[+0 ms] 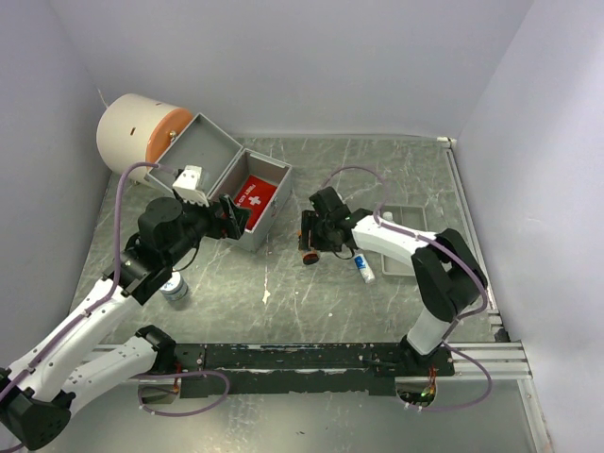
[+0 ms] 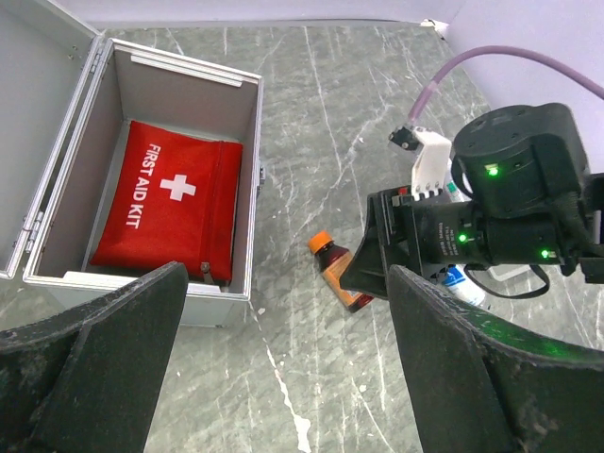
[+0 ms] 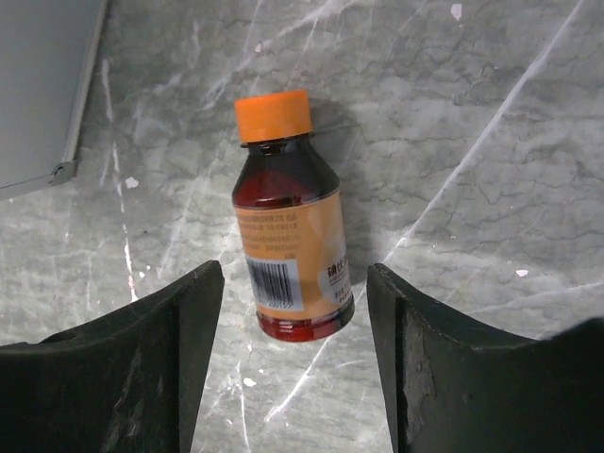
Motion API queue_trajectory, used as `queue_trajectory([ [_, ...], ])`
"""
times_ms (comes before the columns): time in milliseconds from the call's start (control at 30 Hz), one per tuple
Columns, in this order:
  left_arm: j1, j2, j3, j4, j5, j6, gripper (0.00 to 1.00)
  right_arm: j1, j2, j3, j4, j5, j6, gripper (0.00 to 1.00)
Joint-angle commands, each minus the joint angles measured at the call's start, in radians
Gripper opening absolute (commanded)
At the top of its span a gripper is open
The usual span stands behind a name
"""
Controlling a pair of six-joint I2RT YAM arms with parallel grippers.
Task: Organize the medicine kit
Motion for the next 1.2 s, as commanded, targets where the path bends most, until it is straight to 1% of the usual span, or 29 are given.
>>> queue_trajectory([
  [0,0.000,0.004,0.000,0.028,-0.008,-0.008,0.98,0.006,0.049,0.005,0.029,-0.014,0.038,0.61],
  [133,0.000,0.006,0.001,0.018,-0.011,-0.005,0.98,0.007,0.075,0.005,0.046,-0.004,0.041,0.53],
  [300,-0.001,-0.001,-0.001,0.019,-0.015,-0.007,0.98,0.006,0.102,0.028,0.046,0.014,0.024,0.46],
  [367,-0.001,-0.003,-0.002,0.019,-0.018,-0.005,0.98,0.006,0.103,0.035,0.047,0.017,0.019,0.39],
  [433,0.000,-0.001,-0.001,0.016,-0.018,-0.005,0.98,0.006,0.092,0.041,0.048,0.039,0.017,0.35],
  [567,0.000,0.005,0.005,0.010,-0.017,-0.004,0.98,0.005,0.020,0.036,0.073,0.095,-0.004,0.35],
  [733,-0.001,0.004,0.003,0.014,-0.013,-0.005,0.98,-0.014,-0.104,0.018,0.088,0.259,-0.047,0.34],
  [800,0.000,0.003,0.005,0.012,-0.011,-0.003,0.98,-0.046,-0.147,0.004,0.078,0.339,-0.085,0.34],
  [833,-0.001,0.004,0.005,0.009,-0.014,-0.002,0.98,-0.064,-0.172,-0.004,0.066,0.410,-0.105,0.34],
  [933,-0.001,0.000,0.005,0.008,-0.018,-0.001,0.98,-0.140,-0.218,-0.027,0.037,0.510,-0.166,0.33],
  [1033,-0.001,0.002,0.004,0.007,-0.017,-0.001,0.98,-0.254,-0.274,-0.084,0.044,0.549,-0.227,0.33],
  [1167,0.000,0.006,0.004,0.006,-0.014,-0.002,0.98,-0.384,-0.345,-0.142,0.078,0.553,-0.263,0.34],
])
